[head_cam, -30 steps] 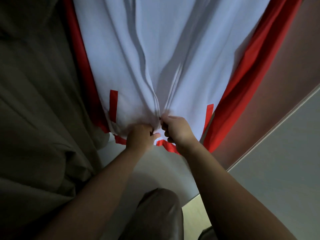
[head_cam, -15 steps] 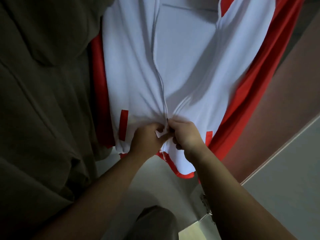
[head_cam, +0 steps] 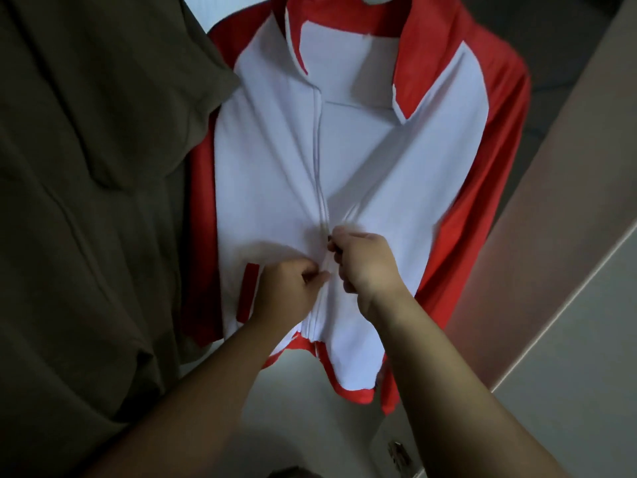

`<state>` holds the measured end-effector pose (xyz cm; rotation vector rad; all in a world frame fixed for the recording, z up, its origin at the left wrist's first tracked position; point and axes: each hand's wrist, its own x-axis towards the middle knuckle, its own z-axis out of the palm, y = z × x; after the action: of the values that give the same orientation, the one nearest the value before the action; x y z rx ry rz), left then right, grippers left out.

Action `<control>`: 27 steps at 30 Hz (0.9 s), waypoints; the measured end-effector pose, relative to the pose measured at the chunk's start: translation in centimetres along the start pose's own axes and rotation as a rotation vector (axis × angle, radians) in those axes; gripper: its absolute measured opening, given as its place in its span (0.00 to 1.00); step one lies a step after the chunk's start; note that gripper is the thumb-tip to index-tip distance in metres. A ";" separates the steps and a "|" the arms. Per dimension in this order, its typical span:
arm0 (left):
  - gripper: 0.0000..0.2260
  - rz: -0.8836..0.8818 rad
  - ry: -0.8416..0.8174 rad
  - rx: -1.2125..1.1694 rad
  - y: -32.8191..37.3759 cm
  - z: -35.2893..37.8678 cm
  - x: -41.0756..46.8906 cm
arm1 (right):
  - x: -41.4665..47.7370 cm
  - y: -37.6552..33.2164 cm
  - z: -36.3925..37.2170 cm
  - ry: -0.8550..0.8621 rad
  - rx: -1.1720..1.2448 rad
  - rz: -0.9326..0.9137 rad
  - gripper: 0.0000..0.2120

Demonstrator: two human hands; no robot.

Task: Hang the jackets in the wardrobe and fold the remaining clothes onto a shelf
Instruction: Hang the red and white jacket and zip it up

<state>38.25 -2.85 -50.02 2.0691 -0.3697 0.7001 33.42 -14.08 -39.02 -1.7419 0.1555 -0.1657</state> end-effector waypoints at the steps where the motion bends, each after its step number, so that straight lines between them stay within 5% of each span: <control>1: 0.12 -0.014 -0.044 0.023 0.0 -0.2 0.3 | 0.3 -1.0 -0.2 0.030 0.005 -0.009 0.16; 8: 0.20 -0.014 0.071 -0.178 2.5 -1.1 3.8 | -0.5 -4.0 -0.1 -0.037 -0.065 -0.079 0.14; 12: 0.22 0.046 0.032 -0.042 2.6 -1.3 5.1 | 0.5 -6.9 -0.8 0.066 -0.103 -0.153 0.15; 17: 0.13 0.080 0.230 -0.096 5.4 -2.6 7.1 | -0.2 -6.9 -0.9 0.018 -0.104 -0.175 0.19; 24: 0.16 0.071 0.182 -0.036 5.6 -3.0 8.1 | 0.5 -10.0 -1.2 0.080 -0.060 -0.212 0.17; 27: 0.14 0.124 0.298 -0.063 7.5 -3.7 9.1 | 0.4 -10.2 -1.0 0.070 -0.116 -0.268 0.18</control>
<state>40.46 -3.91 -37.93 1.8591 -0.3465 1.0432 33.71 -13.30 -28.83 -1.8689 -0.0185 -0.4208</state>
